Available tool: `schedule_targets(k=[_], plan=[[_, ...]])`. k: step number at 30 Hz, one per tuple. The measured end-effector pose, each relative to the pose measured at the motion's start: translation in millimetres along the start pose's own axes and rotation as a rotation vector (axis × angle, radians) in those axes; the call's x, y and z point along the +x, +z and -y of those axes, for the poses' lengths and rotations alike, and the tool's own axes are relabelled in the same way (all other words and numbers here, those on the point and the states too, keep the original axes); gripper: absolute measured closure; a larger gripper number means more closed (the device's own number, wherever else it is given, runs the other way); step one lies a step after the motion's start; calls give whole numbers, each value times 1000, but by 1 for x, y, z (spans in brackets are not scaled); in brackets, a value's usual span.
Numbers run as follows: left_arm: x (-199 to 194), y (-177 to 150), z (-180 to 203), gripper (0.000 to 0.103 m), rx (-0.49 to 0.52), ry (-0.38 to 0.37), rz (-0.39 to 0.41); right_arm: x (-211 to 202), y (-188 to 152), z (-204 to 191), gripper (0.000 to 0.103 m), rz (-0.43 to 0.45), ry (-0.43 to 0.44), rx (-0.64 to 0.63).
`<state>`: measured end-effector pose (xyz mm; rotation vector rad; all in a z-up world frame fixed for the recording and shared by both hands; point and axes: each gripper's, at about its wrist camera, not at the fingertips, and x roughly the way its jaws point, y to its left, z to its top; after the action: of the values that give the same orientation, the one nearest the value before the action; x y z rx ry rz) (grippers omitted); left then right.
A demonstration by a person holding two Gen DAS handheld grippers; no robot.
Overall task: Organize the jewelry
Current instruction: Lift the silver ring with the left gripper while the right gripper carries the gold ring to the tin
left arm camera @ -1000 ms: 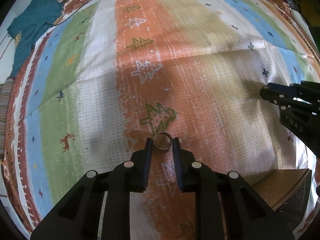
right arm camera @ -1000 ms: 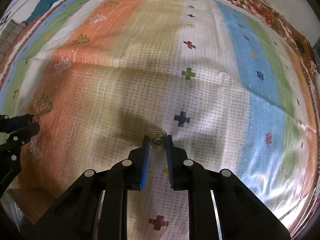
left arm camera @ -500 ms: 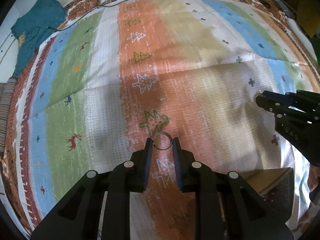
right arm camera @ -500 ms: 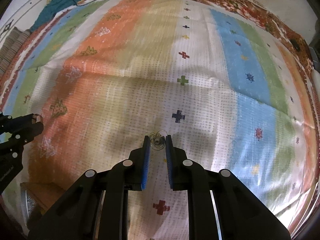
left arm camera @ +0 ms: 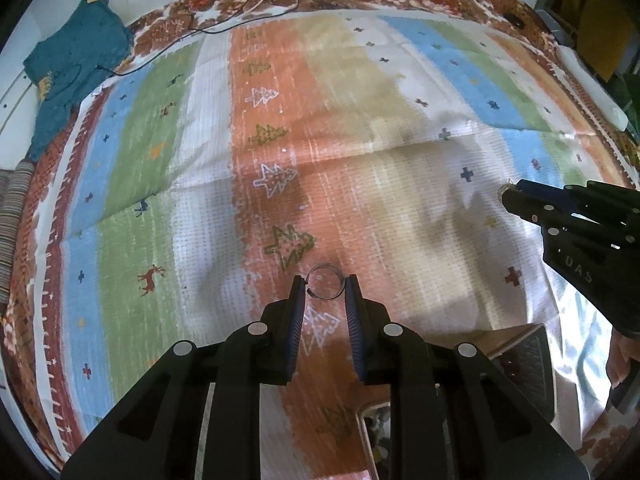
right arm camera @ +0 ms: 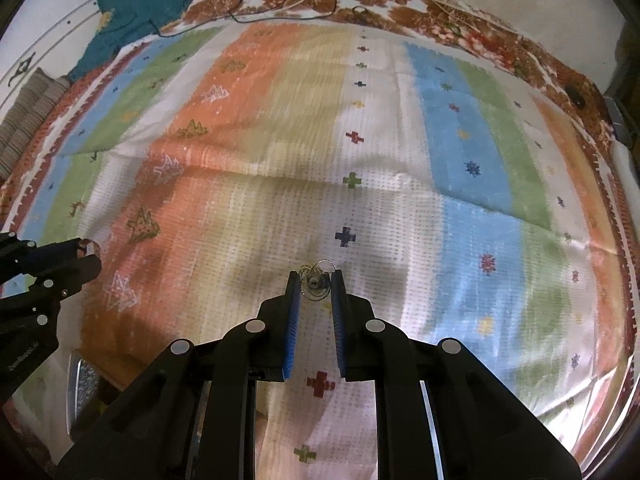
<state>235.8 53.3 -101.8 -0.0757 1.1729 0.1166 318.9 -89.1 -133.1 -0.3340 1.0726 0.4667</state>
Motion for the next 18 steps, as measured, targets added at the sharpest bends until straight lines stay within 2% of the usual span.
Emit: schedule_targets(k=[18], plan=[[-39,-16,11,83,-9,-46,60,-44,-22,-10,87,68,46,0]])
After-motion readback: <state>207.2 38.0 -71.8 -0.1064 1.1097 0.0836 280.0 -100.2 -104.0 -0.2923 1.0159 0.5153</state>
